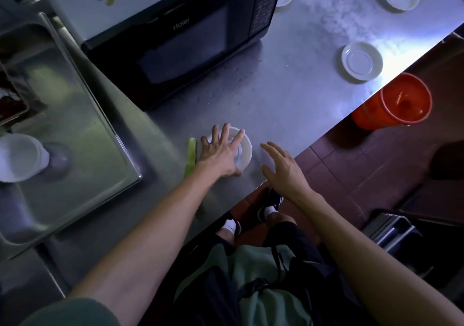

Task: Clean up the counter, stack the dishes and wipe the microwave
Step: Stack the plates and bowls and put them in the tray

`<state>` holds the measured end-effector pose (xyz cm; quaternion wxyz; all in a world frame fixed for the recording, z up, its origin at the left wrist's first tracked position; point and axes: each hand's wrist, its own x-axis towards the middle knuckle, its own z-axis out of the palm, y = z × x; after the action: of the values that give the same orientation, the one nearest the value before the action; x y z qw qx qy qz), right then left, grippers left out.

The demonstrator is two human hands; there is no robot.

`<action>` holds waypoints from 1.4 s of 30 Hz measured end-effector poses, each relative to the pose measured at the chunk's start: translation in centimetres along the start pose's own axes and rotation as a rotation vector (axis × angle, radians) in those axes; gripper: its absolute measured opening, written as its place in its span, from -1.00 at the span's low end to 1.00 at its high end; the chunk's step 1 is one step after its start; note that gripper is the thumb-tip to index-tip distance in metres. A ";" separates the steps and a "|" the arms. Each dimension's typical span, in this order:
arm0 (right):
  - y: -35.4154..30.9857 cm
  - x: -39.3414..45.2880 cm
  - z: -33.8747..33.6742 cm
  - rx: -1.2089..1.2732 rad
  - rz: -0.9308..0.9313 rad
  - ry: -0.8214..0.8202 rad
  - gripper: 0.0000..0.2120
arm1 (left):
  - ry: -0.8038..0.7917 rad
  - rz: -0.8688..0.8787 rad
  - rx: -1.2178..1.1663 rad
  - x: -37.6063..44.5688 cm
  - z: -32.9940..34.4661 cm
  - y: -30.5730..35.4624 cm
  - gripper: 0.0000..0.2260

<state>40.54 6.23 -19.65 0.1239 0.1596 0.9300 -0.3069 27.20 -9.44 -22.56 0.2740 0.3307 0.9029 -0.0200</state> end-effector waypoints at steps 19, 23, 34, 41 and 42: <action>14.3 13.4 -14.1 -0.031 0.086 0.013 -0.41 | 0.063 -0.032 0.015 13.1 -9.6 11.2 0.08; 18.7 17.1 -18.0 -0.082 0.085 0.009 -0.37 | 0.054 -0.041 0.017 17.7 -12.3 14.9 0.08; 26.5 25.3 -23.8 -0.277 0.037 -0.104 -0.13 | 0.010 -0.130 -0.015 24.7 -14.9 21.1 0.09; 27.8 27.7 -24.0 -0.345 -0.036 -0.056 -0.05 | 0.001 -0.168 -0.019 25.6 -14.4 22.3 0.08; 27.9 27.9 -24.0 -0.349 -0.039 -0.039 -0.04 | 0.005 -0.171 -0.021 25.6 -14.3 22.4 0.08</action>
<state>22.13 48.31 -24.87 0.1620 0.1115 0.9695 -0.1462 17.81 26.17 -20.14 0.2724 0.2496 0.9287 -0.0331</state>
